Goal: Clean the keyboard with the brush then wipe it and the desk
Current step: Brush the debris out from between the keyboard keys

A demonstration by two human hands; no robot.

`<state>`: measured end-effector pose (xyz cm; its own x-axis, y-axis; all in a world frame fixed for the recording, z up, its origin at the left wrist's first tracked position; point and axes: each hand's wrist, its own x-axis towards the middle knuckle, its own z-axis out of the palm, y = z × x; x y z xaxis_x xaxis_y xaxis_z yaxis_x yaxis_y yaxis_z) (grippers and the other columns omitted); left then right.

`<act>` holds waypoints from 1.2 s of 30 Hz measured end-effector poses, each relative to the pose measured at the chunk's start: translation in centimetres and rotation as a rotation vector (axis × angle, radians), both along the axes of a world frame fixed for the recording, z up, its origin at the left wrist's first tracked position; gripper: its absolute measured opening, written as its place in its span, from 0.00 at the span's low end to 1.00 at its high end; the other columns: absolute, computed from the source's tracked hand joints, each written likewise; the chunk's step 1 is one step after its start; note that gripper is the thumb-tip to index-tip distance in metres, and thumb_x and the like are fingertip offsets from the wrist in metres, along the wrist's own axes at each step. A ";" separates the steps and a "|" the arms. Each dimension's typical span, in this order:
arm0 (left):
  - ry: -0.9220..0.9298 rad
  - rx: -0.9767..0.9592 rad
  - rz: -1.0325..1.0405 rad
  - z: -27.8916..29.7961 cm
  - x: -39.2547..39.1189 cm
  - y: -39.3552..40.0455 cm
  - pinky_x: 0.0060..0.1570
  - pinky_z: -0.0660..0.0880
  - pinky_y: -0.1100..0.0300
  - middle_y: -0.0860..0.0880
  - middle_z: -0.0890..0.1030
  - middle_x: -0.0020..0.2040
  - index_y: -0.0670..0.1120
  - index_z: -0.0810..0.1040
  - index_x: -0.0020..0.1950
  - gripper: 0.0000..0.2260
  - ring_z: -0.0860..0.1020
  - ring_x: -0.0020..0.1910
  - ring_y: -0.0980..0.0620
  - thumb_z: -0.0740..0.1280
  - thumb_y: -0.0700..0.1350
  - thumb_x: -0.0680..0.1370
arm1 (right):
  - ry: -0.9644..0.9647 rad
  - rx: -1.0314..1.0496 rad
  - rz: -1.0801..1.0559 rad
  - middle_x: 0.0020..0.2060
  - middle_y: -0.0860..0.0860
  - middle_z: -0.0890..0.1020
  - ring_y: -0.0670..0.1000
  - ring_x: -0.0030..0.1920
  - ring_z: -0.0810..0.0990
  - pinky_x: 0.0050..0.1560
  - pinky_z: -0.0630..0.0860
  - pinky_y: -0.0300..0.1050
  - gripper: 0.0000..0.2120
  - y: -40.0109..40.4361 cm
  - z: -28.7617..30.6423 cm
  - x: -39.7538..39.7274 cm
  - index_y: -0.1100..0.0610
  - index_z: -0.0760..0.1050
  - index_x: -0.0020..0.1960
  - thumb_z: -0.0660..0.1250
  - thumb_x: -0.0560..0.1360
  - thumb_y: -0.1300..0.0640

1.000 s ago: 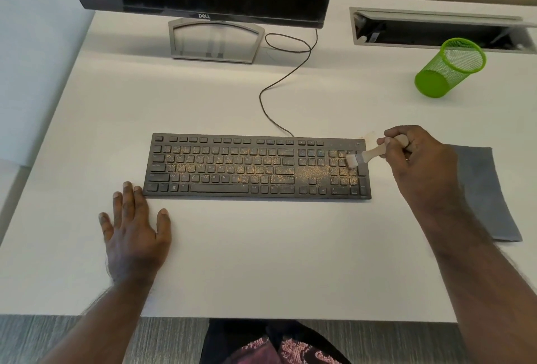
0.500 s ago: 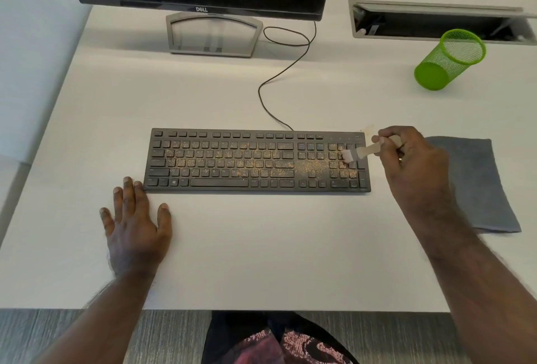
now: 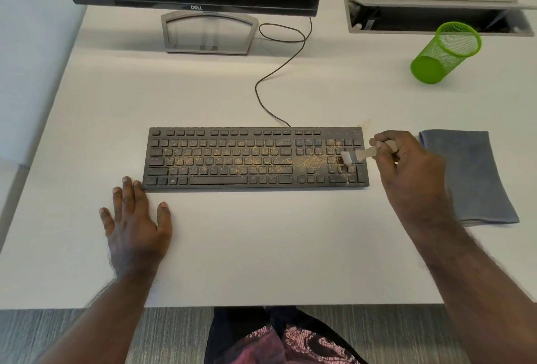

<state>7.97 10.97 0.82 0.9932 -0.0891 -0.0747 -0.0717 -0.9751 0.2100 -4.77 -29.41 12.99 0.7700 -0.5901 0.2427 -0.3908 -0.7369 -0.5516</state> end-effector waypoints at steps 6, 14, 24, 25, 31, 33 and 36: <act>-0.001 0.003 -0.005 0.0 0.1 -0.1 0.80 0.44 0.43 0.46 0.52 0.84 0.42 0.54 0.83 0.35 0.48 0.83 0.47 0.49 0.59 0.80 | 0.097 0.001 0.038 0.41 0.55 0.85 0.56 0.36 0.82 0.34 0.78 0.49 0.08 -0.1 -0.4 -0.8 0.55 0.78 0.54 0.61 0.80 0.56; -0.006 -0.008 -0.005 0.0 0.0 -0.1 0.80 0.45 0.42 0.46 0.53 0.84 0.41 0.55 0.83 0.35 0.49 0.83 0.46 0.49 0.59 0.80 | 0.034 -0.036 0.031 0.42 0.54 0.85 0.55 0.38 0.83 0.34 0.80 0.52 0.09 0.1 -0.3 -0.7 0.56 0.78 0.56 0.61 0.82 0.55; -0.010 -0.014 0.000 -0.1 0.0 -0.1 0.80 0.44 0.42 0.46 0.53 0.84 0.42 0.56 0.83 0.35 0.50 0.83 0.45 0.49 0.59 0.79 | 0.005 0.030 -0.009 0.43 0.53 0.85 0.53 0.41 0.84 0.38 0.76 0.46 0.08 0.2 0.0 -1.3 0.56 0.78 0.54 0.62 0.81 0.56; -0.010 -0.013 0.000 -0.1 0.0 0.0 0.80 0.44 0.42 0.46 0.53 0.84 0.42 0.55 0.83 0.35 0.50 0.83 0.46 0.49 0.59 0.79 | 0.000 0.035 -0.008 0.44 0.53 0.85 0.53 0.41 0.84 0.38 0.77 0.47 0.08 0.2 0.0 -1.2 0.56 0.78 0.54 0.62 0.81 0.56; -0.005 -0.020 0.001 0.0 0.0 -0.1 0.80 0.43 0.43 0.46 0.52 0.84 0.42 0.55 0.83 0.35 0.49 0.83 0.46 0.49 0.59 0.79 | 0.093 0.032 0.007 0.41 0.54 0.85 0.54 0.38 0.83 0.37 0.80 0.49 0.08 0.3 0.0 -1.6 0.56 0.79 0.54 0.62 0.80 0.56; -0.004 -0.017 -0.002 -0.1 0.0 -0.1 0.80 0.43 0.43 0.46 0.52 0.84 0.42 0.55 0.83 0.35 0.49 0.83 0.46 0.49 0.59 0.79 | 0.079 0.027 0.003 0.41 0.53 0.85 0.54 0.38 0.83 0.37 0.80 0.48 0.09 0.3 0.2 -1.5 0.56 0.79 0.55 0.62 0.80 0.56; -0.002 -0.015 -0.001 -0.1 0.0 -0.1 0.80 0.43 0.43 0.46 0.52 0.84 0.42 0.55 0.83 0.35 0.49 0.83 0.47 0.48 0.59 0.79 | 0.017 -0.009 -0.010 0.41 0.52 0.85 0.54 0.37 0.82 0.34 0.77 0.47 0.08 -0.1 0.2 -1.0 0.55 0.79 0.54 0.61 0.81 0.55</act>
<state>7.97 10.90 0.71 0.9933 -0.0909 -0.0709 -0.0729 -0.9717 0.2245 -5.80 -29.49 13.22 0.7683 -0.5956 0.2346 -0.4076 -0.7377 -0.5382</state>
